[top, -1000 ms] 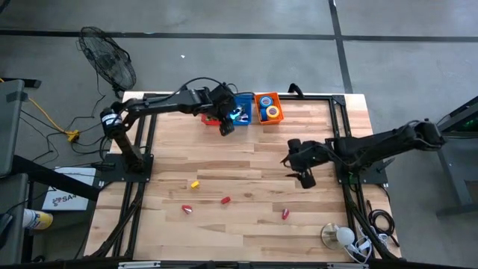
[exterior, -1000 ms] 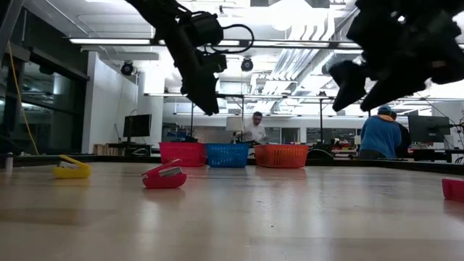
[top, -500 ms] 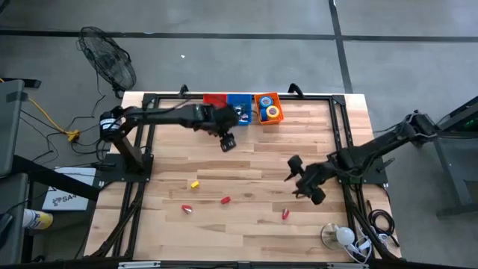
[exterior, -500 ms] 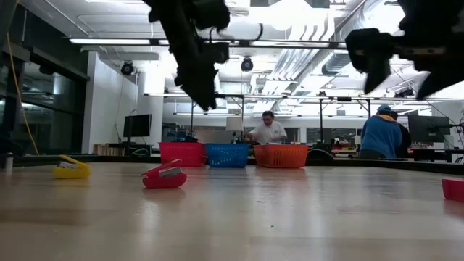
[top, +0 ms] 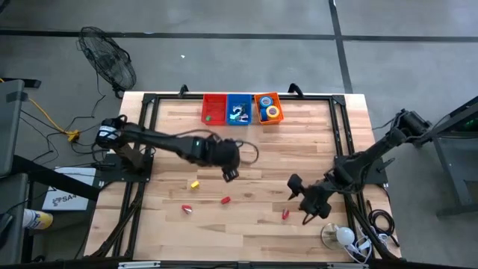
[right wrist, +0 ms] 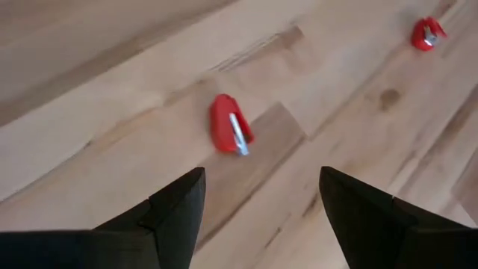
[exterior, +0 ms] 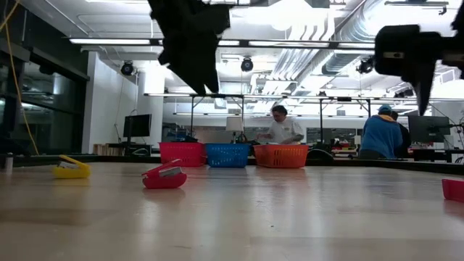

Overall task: Pick and place Stapler, Stapler remover, tape
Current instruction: Put the bottom right red stapler into the red bin

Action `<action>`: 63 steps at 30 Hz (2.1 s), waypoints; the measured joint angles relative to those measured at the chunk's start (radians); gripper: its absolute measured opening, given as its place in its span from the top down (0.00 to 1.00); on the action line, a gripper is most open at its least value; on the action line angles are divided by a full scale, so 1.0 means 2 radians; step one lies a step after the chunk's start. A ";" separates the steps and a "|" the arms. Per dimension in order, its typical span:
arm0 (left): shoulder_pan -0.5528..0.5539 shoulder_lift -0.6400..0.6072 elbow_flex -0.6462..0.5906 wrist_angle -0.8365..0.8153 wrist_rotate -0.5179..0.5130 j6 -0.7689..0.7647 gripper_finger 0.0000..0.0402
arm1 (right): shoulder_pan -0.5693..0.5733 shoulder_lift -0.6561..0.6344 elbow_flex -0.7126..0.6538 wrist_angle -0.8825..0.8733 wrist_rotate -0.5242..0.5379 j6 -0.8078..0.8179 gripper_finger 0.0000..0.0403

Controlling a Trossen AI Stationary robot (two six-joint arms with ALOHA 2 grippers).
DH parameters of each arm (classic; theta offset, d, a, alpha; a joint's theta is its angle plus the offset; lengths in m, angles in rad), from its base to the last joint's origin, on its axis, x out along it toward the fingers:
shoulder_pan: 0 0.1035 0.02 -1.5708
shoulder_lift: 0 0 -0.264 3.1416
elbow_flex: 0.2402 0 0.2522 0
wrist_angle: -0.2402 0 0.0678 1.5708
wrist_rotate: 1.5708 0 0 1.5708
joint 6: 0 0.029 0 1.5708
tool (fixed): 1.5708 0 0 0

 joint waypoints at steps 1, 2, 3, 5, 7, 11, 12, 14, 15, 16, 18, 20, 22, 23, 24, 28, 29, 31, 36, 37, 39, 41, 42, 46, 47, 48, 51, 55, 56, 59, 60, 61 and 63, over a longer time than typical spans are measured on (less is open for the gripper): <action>-0.012 0.000 0.000 0.000 -0.008 -0.015 0.42 | 0.004 0.000 0.000 0.000 0.001 0.000 0.37; -0.025 0.000 0.000 0.000 -0.017 -0.032 0.42 | 0.008 0.000 0.000 -0.001 0.001 0.000 0.37; -0.038 0.000 0.000 0.001 -0.025 -0.048 0.42 | 0.011 0.000 0.000 0.000 -0.001 0.000 0.37; -0.064 0.000 0.000 0.001 -0.046 -0.082 0.42 | 0.017 0.000 0.000 0.000 -0.007 0.000 0.37; -0.092 0.000 0.000 0.002 -0.072 -0.114 0.42 | 0.021 0.000 0.000 0.000 -0.011 -0.001 0.37; -0.141 0.000 0.000 0.003 -0.129 -0.174 0.42 | 0.024 0.008 0.000 0.009 -0.020 -0.027 0.37; -0.151 0.000 0.000 0.004 -0.140 -0.187 0.42 | 0.024 0.013 0.000 0.013 -0.022 -0.037 0.37; -0.170 0.000 0.000 0.004 -0.161 -0.213 0.42 | 0.021 0.027 0.000 0.023 -0.026 -0.058 0.37; -0.178 0.000 0.000 0.004 -0.171 -0.226 0.42 | 0.018 0.035 0.000 0.029 -0.029 -0.070 0.37; -0.185 0.000 0.000 0.004 -0.181 -0.238 0.42 | 0.015 0.043 0.000 0.036 -0.035 -0.081 0.37; -0.199 0.000 0.000 0.004 -0.202 -0.257 0.42 | 0.008 0.059 0.000 0.052 -0.042 -0.100 0.37; -0.209 0.001 0.000 0.004 -0.215 -0.273 0.42 | 0.001 0.076 0.000 0.068 -0.050 -0.117 0.37; -0.215 0.001 0.000 0.004 -0.223 -0.285 0.42 | -0.006 0.091 0.000 0.080 -0.059 -0.137 0.37; -0.215 0.001 0.000 0.004 -0.224 -0.291 0.42 | -0.010 0.097 0.000 0.086 -0.066 -0.147 0.37; -0.215 0.001 0.000 0.004 -0.224 -0.295 0.42 | -0.014 0.103 0.000 0.090 -0.071 -0.154 0.37; -0.214 0.005 0.000 0.007 -0.222 -0.302 0.42 | -0.030 0.122 0.000 0.101 -0.094 -0.169 0.37; -0.214 0.006 0.000 0.006 -0.222 -0.302 0.42 | -0.035 0.126 0.000 0.104 -0.099 -0.172 0.37; -0.214 0.007 0.000 0.009 -0.221 -0.303 0.42 | -0.044 0.132 0.000 0.109 -0.112 -0.177 0.37; -0.214 0.020 0.000 0.017 -0.222 -0.311 0.42 | -0.062 0.138 0.000 0.114 -0.139 -0.193 0.37; -0.214 0.022 0.001 0.021 -0.218 -0.315 0.42 | -0.065 0.138 0.000 0.114 -0.143 -0.194 0.37; -0.214 0.027 0.000 0.016 -0.209 -0.315 0.42 | -0.072 0.138 0.000 0.113 -0.155 -0.195 0.37; -0.214 0.035 0.001 0.026 -0.204 -0.316 0.42 | -0.077 0.138 0.000 0.114 -0.165 -0.195 0.37; -0.214 0.036 0.000 0.022 -0.201 -0.316 0.42 | -0.079 0.138 0.000 0.115 -0.167 -0.196 0.37; -0.214 0.038 0.001 0.026 -0.197 -0.316 0.42 | -0.084 0.138 0.000 0.116 -0.171 -0.205 0.37; -0.214 0.039 0.000 0.025 -0.197 -0.315 0.42 | -0.085 0.140 0.000 0.119 -0.179 -0.204 0.37; -0.214 0.039 0.000 0.025 -0.197 -0.315 0.42 | -0.085 0.143 0.000 0.123 -0.184 -0.204 0.37; -0.214 0.039 0.000 0.026 -0.198 -0.315 0.42 | -0.085 0.157 0.000 0.133 -0.187 -0.203 0.37; -0.214 0.039 0.000 0.025 -0.198 -0.314 0.42 | -0.086 0.181 0.001 0.145 -0.199 -0.201 0.39; -0.214 0.039 0.000 0.025 -0.197 -0.314 0.42 | -0.086 0.185 0.001 0.145 -0.199 -0.201 0.39; -0.214 0.039 0.000 0.024 -0.197 -0.314 0.42 | -0.088 0.187 0.001 0.145 -0.200 -0.180 0.43; -0.214 0.039 0.000 0.024 -0.196 -0.314 0.42 | -0.089 0.187 0.001 0.143 -0.203 -0.174 0.44; -0.214 0.039 0.000 0.023 -0.195 -0.314 0.42 | -0.091 0.187 0.001 0.139 -0.204 -0.168 0.46; -0.214 0.039 0.000 0.023 -0.196 -0.314 0.42 | -0.095 0.187 0.001 0.127 -0.206 -0.166 0.50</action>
